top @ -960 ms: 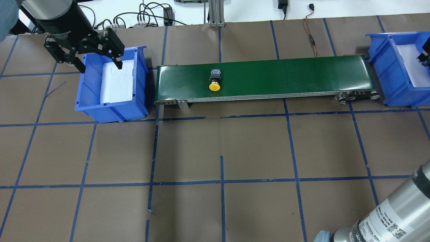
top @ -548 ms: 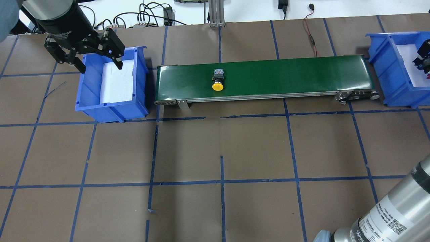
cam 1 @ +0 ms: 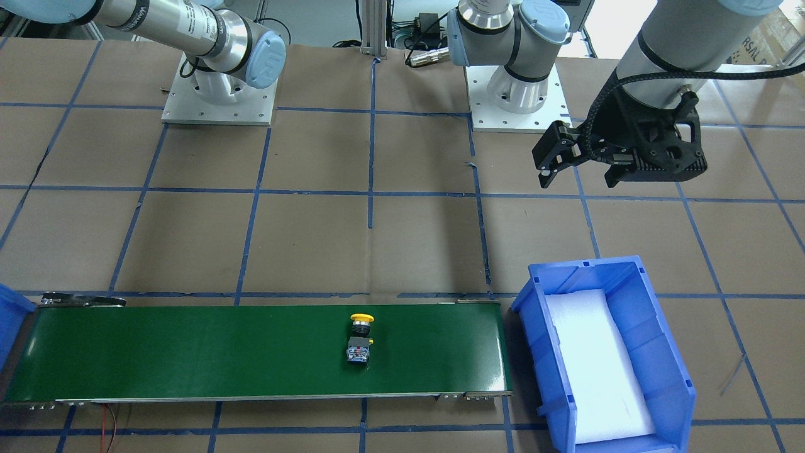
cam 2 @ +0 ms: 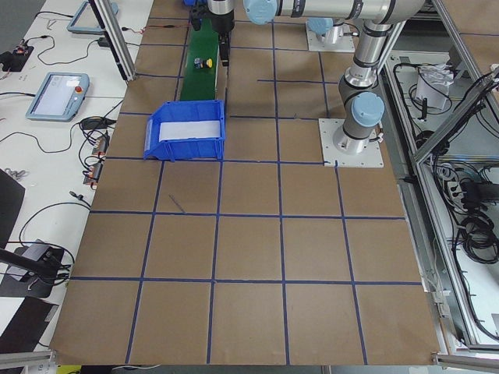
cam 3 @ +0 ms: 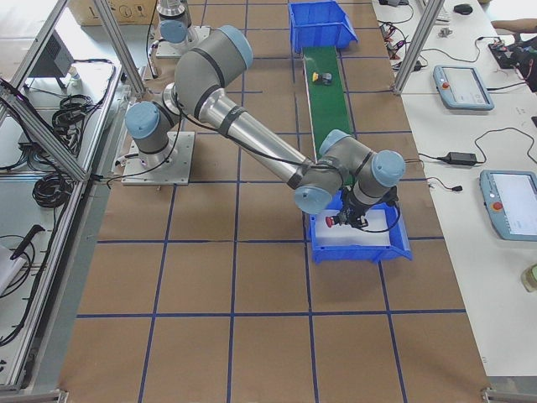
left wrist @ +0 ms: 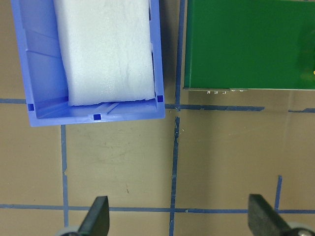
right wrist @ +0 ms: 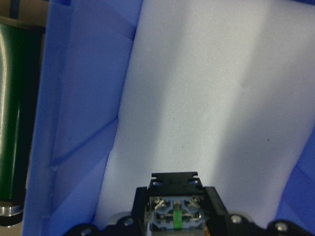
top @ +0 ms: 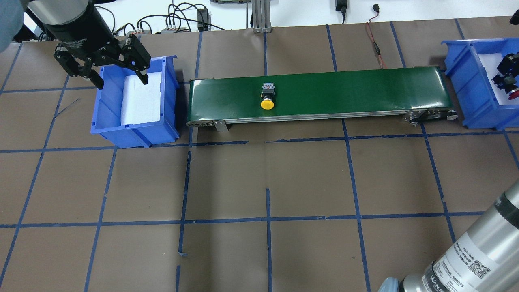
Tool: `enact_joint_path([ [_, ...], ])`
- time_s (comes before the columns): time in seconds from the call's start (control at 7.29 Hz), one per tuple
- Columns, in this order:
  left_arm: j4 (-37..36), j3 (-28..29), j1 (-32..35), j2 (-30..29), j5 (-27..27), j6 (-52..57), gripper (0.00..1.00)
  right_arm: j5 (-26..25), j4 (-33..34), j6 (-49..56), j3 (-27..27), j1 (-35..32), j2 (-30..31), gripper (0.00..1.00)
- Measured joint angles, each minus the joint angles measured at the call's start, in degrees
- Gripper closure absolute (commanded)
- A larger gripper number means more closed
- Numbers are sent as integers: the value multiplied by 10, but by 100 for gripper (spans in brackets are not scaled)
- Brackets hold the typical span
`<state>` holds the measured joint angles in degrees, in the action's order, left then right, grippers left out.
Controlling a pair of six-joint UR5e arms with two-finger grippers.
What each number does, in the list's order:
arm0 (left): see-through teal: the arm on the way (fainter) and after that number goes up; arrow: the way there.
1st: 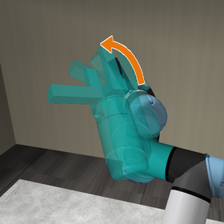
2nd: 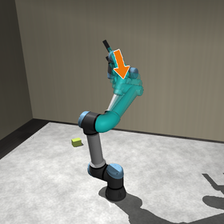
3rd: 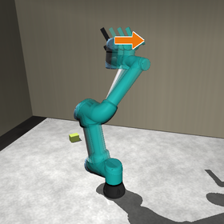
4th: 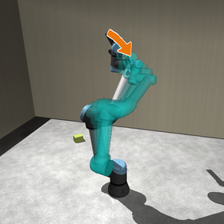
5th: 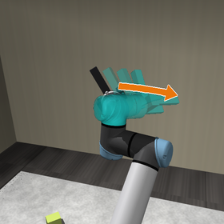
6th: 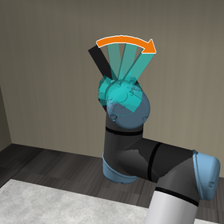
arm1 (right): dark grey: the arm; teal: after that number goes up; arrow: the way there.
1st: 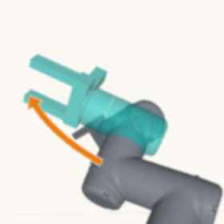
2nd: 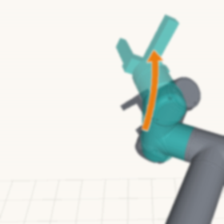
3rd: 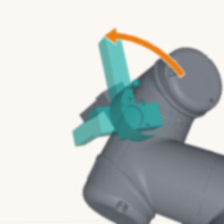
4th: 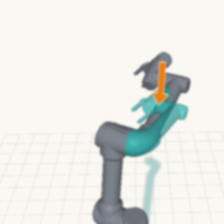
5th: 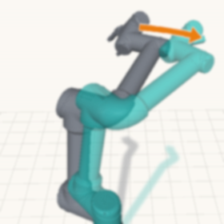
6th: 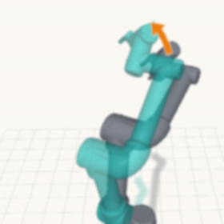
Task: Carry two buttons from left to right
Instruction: 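Open the right gripper to release the red button onto the foam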
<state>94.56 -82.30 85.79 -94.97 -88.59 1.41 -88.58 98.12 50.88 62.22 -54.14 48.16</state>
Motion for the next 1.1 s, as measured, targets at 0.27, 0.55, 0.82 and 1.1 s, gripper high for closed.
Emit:
enact_joint_path([
  [0.27,0,-3,1,2,-3,2,0,0,8,0,0,0,-14,80],
  [0.55,1,-4,1,5,-7,3,0,0,9,-1,1,0,-22,75],
  [0.82,6,-6,1,10,-9,3,0,-3,10,-2,1,0,-26,47],
  [1.1,7,-6,1,12,-10,2,0,-7,10,-1,0,0,-29,38],
])
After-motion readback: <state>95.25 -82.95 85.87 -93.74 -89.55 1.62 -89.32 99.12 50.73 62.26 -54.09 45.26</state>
